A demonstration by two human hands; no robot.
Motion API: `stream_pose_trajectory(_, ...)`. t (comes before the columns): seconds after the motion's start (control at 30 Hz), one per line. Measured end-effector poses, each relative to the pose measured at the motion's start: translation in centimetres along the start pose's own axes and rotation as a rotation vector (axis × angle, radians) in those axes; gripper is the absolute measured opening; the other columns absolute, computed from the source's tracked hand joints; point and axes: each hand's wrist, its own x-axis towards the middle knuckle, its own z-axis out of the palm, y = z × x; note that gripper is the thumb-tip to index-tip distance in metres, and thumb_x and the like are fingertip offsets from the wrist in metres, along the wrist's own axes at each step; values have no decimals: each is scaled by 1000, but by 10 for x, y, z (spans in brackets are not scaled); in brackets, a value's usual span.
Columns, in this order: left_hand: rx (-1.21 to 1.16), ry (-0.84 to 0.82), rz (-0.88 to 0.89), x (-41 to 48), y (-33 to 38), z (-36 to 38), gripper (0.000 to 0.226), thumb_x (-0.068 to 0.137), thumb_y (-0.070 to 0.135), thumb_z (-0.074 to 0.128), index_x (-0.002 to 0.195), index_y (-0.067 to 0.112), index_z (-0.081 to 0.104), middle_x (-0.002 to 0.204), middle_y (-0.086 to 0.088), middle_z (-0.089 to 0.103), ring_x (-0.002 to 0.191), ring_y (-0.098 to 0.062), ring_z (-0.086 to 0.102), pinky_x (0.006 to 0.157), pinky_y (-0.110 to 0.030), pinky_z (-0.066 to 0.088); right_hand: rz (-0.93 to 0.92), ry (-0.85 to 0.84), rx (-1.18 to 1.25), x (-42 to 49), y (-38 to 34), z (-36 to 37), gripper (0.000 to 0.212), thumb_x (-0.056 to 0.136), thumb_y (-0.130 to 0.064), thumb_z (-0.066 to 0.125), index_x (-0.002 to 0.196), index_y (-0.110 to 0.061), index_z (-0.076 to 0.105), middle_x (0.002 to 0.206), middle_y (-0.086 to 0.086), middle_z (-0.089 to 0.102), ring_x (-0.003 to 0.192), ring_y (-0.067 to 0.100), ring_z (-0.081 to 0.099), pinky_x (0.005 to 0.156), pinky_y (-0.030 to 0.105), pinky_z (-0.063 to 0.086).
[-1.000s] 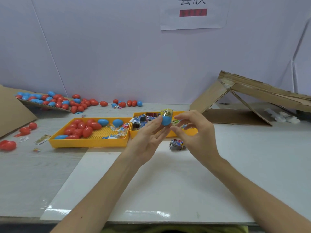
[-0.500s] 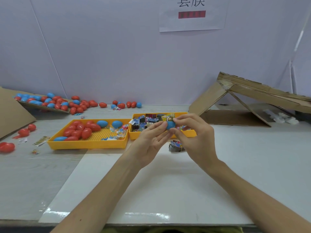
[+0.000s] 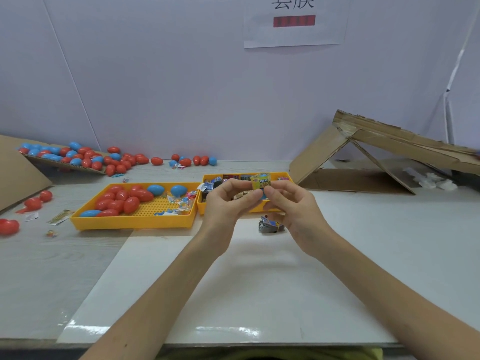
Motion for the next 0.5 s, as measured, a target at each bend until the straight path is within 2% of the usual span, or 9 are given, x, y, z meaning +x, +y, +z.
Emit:
stream_pose_trajectory(0.13,43,2,-38,0,1,-1,39,67,20,83,101,5,71,105,-15,76,94,-30,75,77,-34,62,-33,54,21,0,1,-2,36,64,-41,83,93,-20,80,105,10,75,93,28,73,78,39,59)
stream_pose_trajectory(0.23,-20,2,-55,-2,0,-1,33,70,16,81,101,6,72,108,-15,75,94,-27,75,74,-27,59,-28,65,34,1,1,-2,39,65,-40,82,97,-18,79,110,15,74,97,31,73,83,41,59)
stream_pose_trajectory(0.37,-80,2,-82,-2,-1,0,34,70,10,78,102,1,70,112,-20,73,95,-30,75,76,-25,59,16,49,111,4,3,-4,47,60,-35,84,103,-17,76,107,11,76,96,25,73,83,35,59)
stream_pose_trajectory(0.5,-51,6,-112,-3,-3,0,40,71,10,77,108,-1,67,113,-21,72,98,-28,74,79,-26,59,40,35,175,5,5,-6,41,65,-24,81,104,-13,75,103,10,77,90,21,74,72,24,59)
